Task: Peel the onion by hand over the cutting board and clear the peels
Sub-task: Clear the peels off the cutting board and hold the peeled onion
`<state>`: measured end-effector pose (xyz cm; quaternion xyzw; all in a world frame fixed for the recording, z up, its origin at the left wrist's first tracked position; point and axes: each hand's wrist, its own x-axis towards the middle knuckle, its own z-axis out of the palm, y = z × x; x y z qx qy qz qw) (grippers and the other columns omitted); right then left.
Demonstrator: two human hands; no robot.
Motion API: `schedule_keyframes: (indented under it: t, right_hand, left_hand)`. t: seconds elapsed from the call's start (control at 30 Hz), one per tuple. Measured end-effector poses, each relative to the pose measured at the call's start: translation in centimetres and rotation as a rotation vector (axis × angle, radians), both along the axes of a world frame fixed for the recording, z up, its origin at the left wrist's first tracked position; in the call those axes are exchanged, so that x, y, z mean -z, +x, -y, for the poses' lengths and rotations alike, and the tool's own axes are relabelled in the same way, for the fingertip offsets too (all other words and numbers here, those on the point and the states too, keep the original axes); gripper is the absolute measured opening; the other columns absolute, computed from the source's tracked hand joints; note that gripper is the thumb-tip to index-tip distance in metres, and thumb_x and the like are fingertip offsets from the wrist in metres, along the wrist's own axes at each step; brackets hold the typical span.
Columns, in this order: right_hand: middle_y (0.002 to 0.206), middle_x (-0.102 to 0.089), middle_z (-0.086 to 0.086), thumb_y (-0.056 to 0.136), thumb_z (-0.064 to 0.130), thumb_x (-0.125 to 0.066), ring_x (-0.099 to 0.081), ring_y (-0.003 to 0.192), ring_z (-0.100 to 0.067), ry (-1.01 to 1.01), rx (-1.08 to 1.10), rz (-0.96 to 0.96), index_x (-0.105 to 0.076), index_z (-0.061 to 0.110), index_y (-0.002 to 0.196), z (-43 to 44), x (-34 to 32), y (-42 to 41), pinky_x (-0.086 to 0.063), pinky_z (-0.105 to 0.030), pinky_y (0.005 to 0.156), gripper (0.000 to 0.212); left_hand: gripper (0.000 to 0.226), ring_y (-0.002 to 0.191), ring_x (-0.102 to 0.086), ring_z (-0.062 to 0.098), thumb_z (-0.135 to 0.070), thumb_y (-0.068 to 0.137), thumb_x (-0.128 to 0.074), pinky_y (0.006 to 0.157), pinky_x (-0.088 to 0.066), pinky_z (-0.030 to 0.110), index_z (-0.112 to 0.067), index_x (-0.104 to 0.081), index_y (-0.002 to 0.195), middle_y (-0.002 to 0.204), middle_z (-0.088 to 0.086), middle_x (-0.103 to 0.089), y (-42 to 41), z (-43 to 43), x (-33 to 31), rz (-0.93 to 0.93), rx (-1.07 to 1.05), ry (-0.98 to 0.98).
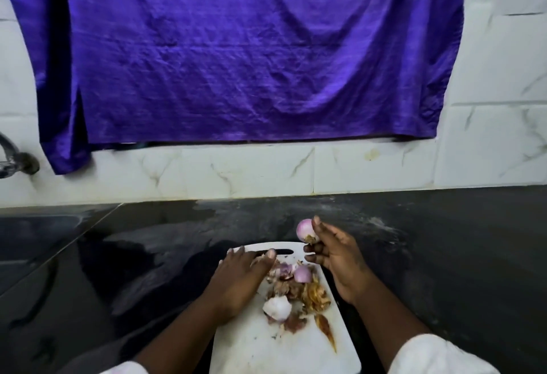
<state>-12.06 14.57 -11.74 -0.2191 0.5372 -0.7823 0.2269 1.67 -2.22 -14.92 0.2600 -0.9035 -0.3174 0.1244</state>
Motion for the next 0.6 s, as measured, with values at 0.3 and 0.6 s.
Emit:
schedule_keyframes:
  t: [0.3, 0.6]
  right_hand:
    - [0.077, -0.069, -0.011, 0.082, 0.047, -0.070, -0.062, 0.064, -0.020, -0.010, 0.009, 0.080, -0.070, 0.003, 0.106, 0.0, 0.5, -0.8, -0.052, -0.032, 0.062, 0.050]
    - [0.106, -0.069, -0.028, 0.106, 0.022, -0.046, -0.066, 0.075, -0.026, -0.117, 0.009, 0.263, -0.060, -0.005, 0.128, 0.6, 1.2, -2.4, -0.059, -0.030, 0.063, 0.038]
  left_hand:
    - [0.118, 0.151, -0.036, 0.012, -0.103, 0.066, -0.045, 0.126, -0.031, 0.042, -0.036, -0.026, 0.162, 0.167, -0.013, -0.034, 0.1, -3.5, -1.6, -0.009, 0.105, 0.079]
    - [0.123, 0.148, -0.039, 0.013, -0.102, 0.064, -0.046, 0.123, -0.033, 0.036, -0.032, -0.025, 0.163, 0.166, -0.008, -0.037, -1.1, -6.0, -2.3, -0.012, 0.144, 0.043]
